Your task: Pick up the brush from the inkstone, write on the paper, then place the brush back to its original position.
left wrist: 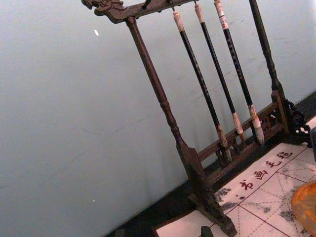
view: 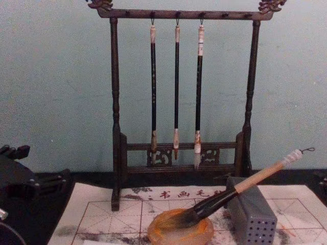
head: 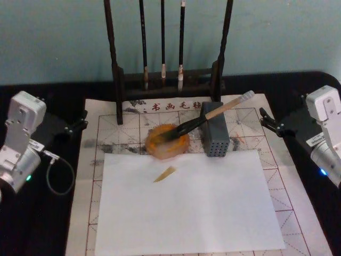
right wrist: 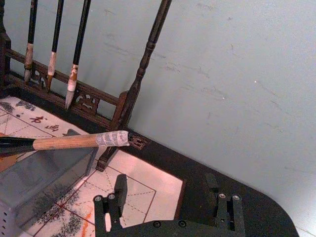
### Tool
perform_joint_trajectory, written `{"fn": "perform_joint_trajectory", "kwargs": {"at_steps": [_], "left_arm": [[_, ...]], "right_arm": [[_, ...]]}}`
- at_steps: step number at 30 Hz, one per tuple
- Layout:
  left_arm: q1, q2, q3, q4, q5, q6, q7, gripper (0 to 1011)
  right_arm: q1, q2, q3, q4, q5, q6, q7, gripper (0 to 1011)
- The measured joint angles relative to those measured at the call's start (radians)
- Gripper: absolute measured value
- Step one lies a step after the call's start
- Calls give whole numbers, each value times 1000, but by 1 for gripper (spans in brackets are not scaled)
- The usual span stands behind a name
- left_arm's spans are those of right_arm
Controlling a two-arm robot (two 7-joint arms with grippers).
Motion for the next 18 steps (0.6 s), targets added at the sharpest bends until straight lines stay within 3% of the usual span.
{"fn": "perform_joint_trajectory", "kwargs": {"at_steps": [18], "left_arm": [[0,0,0,0,0,0,0,1001]], "right_arm": [[0,0,0,0,0,0,0,1000]]}}
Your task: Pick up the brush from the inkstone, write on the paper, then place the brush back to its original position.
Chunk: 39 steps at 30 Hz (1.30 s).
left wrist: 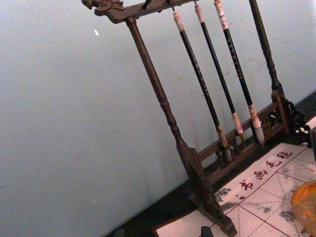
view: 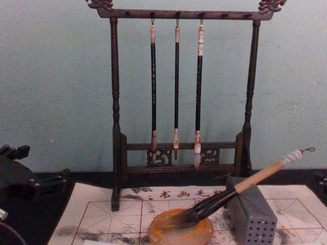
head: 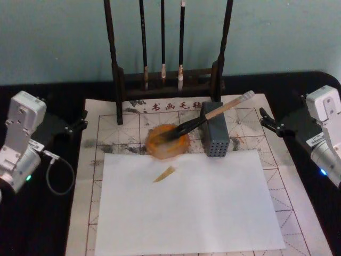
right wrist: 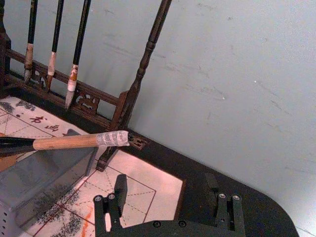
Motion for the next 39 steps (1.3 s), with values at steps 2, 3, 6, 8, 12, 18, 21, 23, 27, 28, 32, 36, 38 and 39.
{"fn": "perform_joint_trajectory", "kwargs": {"at_steps": [2,3,6,8,12,18,21,23,27,28,32,36,38,39], "left_arm": [[0,0,0,0,0,0,0,1001],[0,0,0,0,0,0,0,1001],[0,0,0,0,0,0,0,1001],[0,0,0,0,0,0,0,1001],[0,0,0,0,0,0,0,1001],[0,0,0,0,0,0,0,1001],[0,0,0,0,0,0,0,1001],[0,0,0,0,0,0,0,1001],[0,0,0,0,0,0,0,1001],[0,0,0,0,0,0,0,1001],[0,0,0,0,0,0,0,1001],[0,0,0,0,0,0,0,1001],[0,0,0,0,0,0,0,1001],[0,0,0,0,0,0,0,1001]], "right_arm": [[0,0,0,0,0,0,0,1000],[0,0,0,0,0,0,0,1000],[0,0,0,0,0,0,0,1000],[0,0,0,0,0,0,0,1000],[0,0,0,0,0,0,0,1000],[0,0,0,0,0,0,0,1000],[0,0,0,0,0,0,0,1000],[0,0,0,0,0,0,0,1000],[0,0,0,0,0,0,0,1000],[0,0,0,0,0,0,0,1000],[0,-4,3,2,-5,-22,12,1000],[-4,-20,18,10,13,-56,42,1000],[-7,-27,25,13,27,-68,54,1000],[-11,-37,33,17,47,-81,68,1000]]}}
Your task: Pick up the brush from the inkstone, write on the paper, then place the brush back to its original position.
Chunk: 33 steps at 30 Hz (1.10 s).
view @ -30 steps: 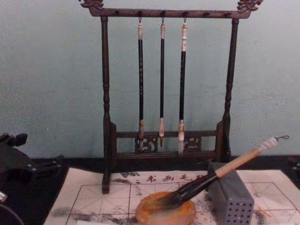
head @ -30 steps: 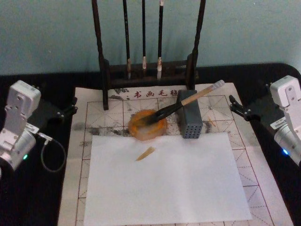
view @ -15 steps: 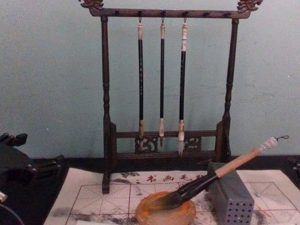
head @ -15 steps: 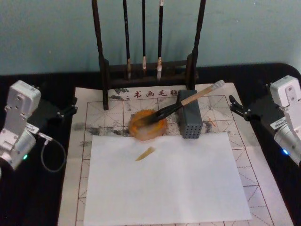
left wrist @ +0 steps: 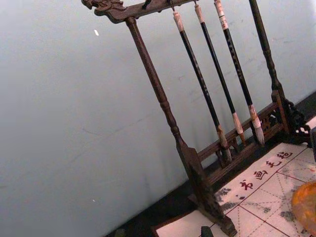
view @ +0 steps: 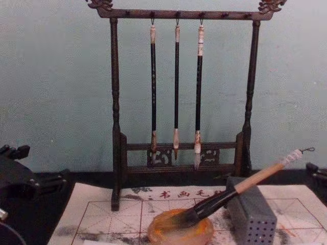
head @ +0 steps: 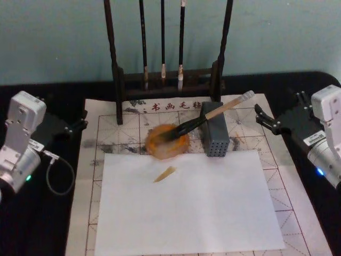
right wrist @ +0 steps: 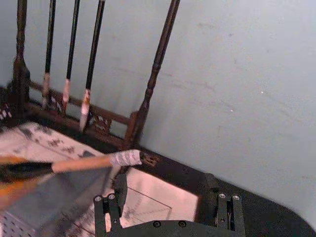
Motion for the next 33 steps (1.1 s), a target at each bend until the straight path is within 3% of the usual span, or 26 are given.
{"fn": "perform_joint_trajectory", "kwargs": {"at_steps": [6,15,25,33], "left_arm": [[0,0,0,0,0,0,0,1001],[0,0,0,0,0,0,0,1001],[0,0,0,0,0,0,0,1001],[0,0,0,0,0,0,0,1001]], "right_arm": [[-18,-30,31,3,75,-31,49,1000],[-46,-89,86,24,261,-30,178,1000],[-17,-173,134,117,463,38,354,1000],[23,-222,155,195,547,90,457,1000]]}}
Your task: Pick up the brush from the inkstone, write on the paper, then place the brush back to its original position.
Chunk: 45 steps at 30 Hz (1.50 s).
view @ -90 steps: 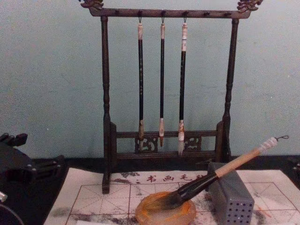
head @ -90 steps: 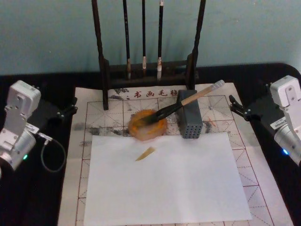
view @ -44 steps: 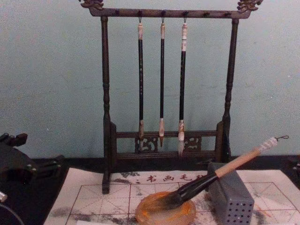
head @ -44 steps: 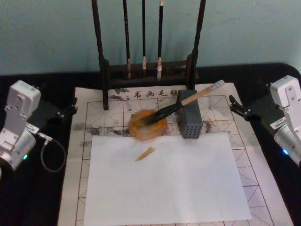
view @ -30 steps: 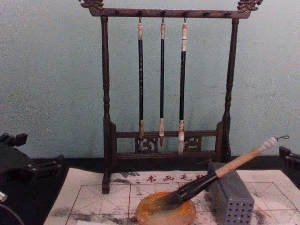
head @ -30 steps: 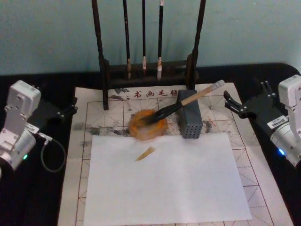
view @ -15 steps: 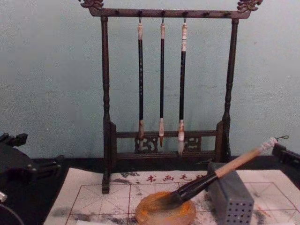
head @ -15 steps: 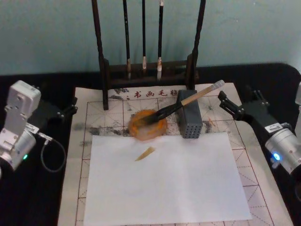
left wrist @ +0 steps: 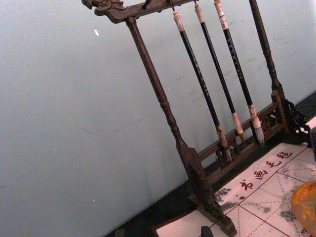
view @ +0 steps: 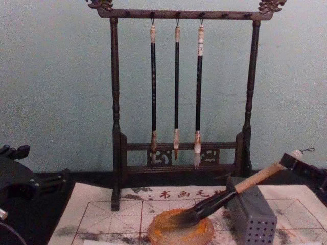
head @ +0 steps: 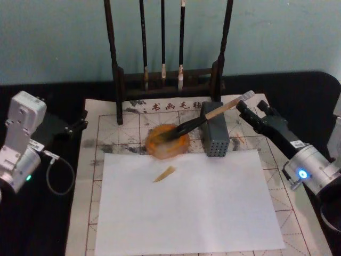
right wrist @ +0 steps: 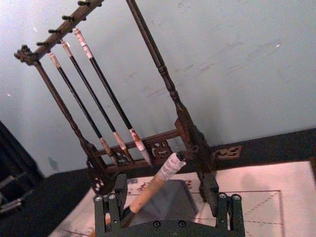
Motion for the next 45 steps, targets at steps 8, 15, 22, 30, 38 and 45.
{"fn": "perform_joint_trajectory", "kwargs": {"at_steps": [8,15,22,30,38,45], "left_arm": [[0,0,0,0,0,0,0,1001],[0,0,0,0,0,0,0,1001],[0,0,0,0,0,0,0,1001],[0,0,0,0,0,0,0,1001],[0,0,0,0,0,0,0,1001],[0,0,0,0,0,0,0,1001]], "right_arm": [[53,-37,6,81,52,31,71,1000],[95,-72,8,160,106,47,130,1000],[112,-103,25,214,175,63,172,1000],[115,-118,29,236,219,65,197,1000],[115,-118,21,237,232,76,204,1000],[114,-118,21,237,232,75,203,1000]]}}
